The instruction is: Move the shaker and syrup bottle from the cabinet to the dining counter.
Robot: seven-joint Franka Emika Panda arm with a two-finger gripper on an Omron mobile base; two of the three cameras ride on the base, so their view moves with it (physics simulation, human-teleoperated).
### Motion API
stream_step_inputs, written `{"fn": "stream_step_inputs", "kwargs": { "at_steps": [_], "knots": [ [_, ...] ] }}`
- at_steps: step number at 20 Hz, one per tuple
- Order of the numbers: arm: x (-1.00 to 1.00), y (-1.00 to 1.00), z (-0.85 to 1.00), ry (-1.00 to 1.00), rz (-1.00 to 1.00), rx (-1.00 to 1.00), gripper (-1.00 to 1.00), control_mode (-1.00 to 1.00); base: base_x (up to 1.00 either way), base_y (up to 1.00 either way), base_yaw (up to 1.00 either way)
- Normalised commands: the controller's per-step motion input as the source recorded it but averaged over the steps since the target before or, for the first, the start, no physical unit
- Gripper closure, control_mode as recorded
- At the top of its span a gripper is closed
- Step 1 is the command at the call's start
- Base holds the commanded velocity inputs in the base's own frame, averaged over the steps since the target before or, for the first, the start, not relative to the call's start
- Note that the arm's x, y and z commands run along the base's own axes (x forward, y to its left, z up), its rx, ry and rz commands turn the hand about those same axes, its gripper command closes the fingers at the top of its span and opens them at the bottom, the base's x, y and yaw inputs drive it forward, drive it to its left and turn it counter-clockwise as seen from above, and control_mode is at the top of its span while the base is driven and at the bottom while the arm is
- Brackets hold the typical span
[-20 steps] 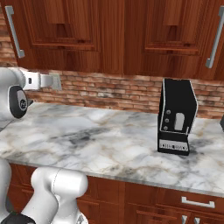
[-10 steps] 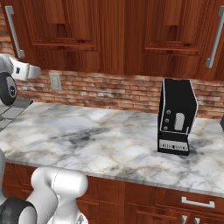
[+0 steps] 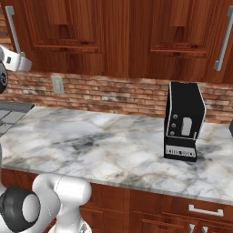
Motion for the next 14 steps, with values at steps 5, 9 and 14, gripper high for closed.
{"fn": "stream_step_inputs", "kwargs": {
  "at_steps": [5, 9, 14],
  "knots": [
    [0.00, 0.36, 0.20, 0.18, 0.03, 0.00, -1.00, -1.00, 0.00, 0.00, 0.00],
    [0.00, 0.34, 0.15, 0.21, 0.03, -0.04, -1.00, -1.00, 0.00, 0.00, 0.00],
    [0.12, 0.17, 0.07, 0.24, 0.00, -0.06, -1.00, -1.00, 0.00, 0.00, 0.00]
  ]
}}
